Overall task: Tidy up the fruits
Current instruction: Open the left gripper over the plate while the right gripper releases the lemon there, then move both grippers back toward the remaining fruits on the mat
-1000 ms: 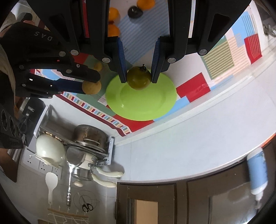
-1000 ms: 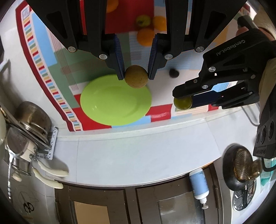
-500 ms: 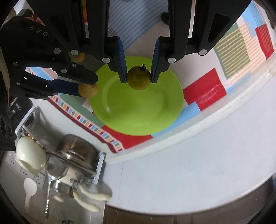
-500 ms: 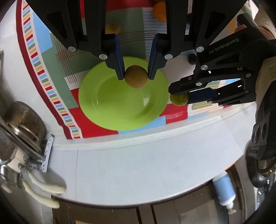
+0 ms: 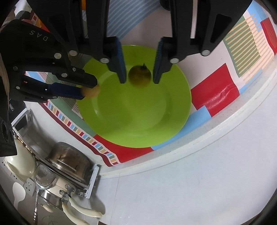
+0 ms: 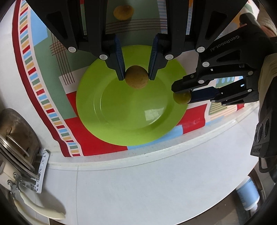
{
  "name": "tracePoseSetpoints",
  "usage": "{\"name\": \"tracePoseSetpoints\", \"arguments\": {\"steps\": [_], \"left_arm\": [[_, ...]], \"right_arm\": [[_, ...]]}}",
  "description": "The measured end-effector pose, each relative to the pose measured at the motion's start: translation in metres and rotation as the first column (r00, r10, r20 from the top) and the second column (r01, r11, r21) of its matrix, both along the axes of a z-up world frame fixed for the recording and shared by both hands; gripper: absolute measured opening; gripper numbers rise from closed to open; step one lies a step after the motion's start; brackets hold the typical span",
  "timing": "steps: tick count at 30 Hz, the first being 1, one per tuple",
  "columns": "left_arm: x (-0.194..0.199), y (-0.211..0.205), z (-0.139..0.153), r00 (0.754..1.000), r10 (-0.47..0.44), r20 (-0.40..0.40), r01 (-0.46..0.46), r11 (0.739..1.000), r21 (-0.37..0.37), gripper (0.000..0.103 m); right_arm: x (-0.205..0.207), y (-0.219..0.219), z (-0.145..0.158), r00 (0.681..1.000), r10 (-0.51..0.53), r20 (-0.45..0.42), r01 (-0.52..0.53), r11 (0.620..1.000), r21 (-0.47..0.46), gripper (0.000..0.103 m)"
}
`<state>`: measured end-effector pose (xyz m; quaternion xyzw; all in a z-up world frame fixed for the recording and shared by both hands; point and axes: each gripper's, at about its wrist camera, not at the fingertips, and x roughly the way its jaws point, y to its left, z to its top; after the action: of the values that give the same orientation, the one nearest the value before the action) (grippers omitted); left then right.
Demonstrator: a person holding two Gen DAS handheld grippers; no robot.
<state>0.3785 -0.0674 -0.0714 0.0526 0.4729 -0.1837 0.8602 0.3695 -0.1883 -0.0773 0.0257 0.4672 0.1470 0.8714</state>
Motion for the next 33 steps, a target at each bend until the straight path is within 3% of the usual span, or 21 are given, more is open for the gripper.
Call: {"name": "tracePoseSetpoints", "arguments": {"steps": [11, 18, 24, 27, 33], "left_arm": [[-0.031, 0.012, 0.021, 0.997, 0.027, 0.076, -0.028, 1.000, 0.014, 0.038], [-0.073, 0.022, 0.051, 0.981, 0.055, 0.185, -0.057, 0.998, 0.007, 0.049], [-0.109, 0.033, 0.077, 0.963, 0.067, 0.262, -0.064, 0.998, -0.018, 0.061], [-0.125, 0.036, 0.086, 0.957, 0.073, 0.281, -0.066, 0.997, -0.034, 0.064], [-0.157, 0.043, 0.094, 0.948, 0.074, 0.310, -0.064, 0.997, -0.041, 0.073]], "right_arm": [[-0.017, -0.001, 0.015, 0.999, -0.004, 0.031, 0.004, 1.000, 0.005, 0.030], [-0.052, 0.002, 0.046, 0.994, -0.015, 0.110, 0.015, 1.000, -0.001, 0.030], [-0.086, 0.003, 0.067, 0.983, -0.032, 0.183, 0.033, 0.999, -0.002, 0.037], [-0.102, 0.005, 0.074, 0.977, -0.038, 0.210, 0.039, 0.999, -0.001, 0.046], [-0.133, 0.011, 0.081, 0.969, -0.046, 0.245, 0.044, 0.999, 0.013, 0.051]]}}
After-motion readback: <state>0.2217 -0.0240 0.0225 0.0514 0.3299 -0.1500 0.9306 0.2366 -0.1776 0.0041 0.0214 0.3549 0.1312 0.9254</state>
